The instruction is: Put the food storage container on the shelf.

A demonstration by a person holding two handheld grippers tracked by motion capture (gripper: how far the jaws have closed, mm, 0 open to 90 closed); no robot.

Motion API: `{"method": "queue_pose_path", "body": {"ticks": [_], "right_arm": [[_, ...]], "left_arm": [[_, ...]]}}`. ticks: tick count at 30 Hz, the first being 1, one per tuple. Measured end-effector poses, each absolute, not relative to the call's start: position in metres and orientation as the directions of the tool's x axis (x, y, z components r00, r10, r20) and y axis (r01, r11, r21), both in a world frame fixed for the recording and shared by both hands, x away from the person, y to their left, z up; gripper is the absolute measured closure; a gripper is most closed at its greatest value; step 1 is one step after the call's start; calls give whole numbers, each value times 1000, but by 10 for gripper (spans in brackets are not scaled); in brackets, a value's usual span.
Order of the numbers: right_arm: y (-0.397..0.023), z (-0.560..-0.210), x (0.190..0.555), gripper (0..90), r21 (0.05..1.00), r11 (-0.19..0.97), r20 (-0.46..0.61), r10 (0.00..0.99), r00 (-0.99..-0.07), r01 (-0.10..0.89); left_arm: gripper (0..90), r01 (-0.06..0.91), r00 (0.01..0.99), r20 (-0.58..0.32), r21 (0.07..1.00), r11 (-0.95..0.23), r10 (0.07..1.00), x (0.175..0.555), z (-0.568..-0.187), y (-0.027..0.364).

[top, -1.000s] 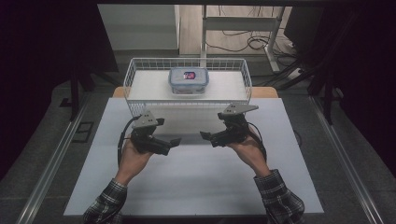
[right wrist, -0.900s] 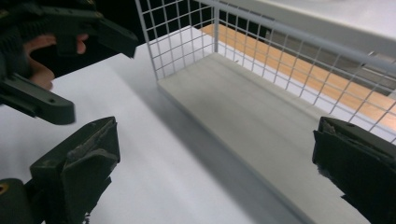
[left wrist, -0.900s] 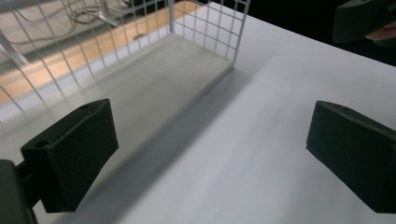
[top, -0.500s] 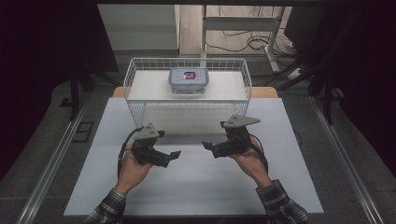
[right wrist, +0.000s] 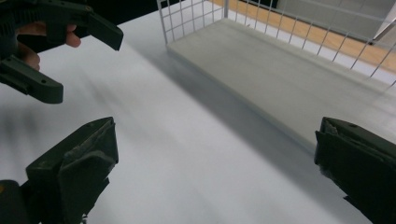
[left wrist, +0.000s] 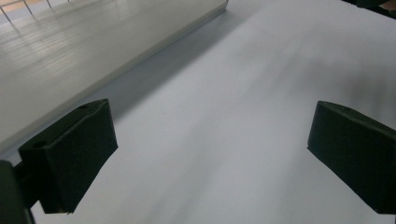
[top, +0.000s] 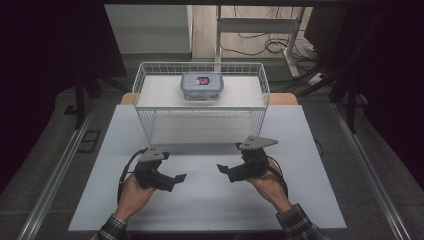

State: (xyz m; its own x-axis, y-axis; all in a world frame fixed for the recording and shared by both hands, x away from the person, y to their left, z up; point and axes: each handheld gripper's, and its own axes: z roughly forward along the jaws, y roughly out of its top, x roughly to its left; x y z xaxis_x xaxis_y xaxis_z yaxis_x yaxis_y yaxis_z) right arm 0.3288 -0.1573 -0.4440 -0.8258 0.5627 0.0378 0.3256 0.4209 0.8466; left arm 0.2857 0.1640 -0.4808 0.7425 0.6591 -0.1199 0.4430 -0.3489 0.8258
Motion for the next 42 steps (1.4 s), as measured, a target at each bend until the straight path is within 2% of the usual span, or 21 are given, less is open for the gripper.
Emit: {"method": "queue_pose_path", "body": {"ticks": [16, 42], "right_arm": [[-169, -452, 302, 0, 835, 463, -14, 558, -830, 297], [-220, -470, 279, 7, 830, 438, -12, 634, -773, 346]], "left_arm": [[0, 423, 710, -50, 827, -369, 702, 259, -492, 175], [13, 454, 649, -46, 824, -339, 759, 233, -504, 208]]}}
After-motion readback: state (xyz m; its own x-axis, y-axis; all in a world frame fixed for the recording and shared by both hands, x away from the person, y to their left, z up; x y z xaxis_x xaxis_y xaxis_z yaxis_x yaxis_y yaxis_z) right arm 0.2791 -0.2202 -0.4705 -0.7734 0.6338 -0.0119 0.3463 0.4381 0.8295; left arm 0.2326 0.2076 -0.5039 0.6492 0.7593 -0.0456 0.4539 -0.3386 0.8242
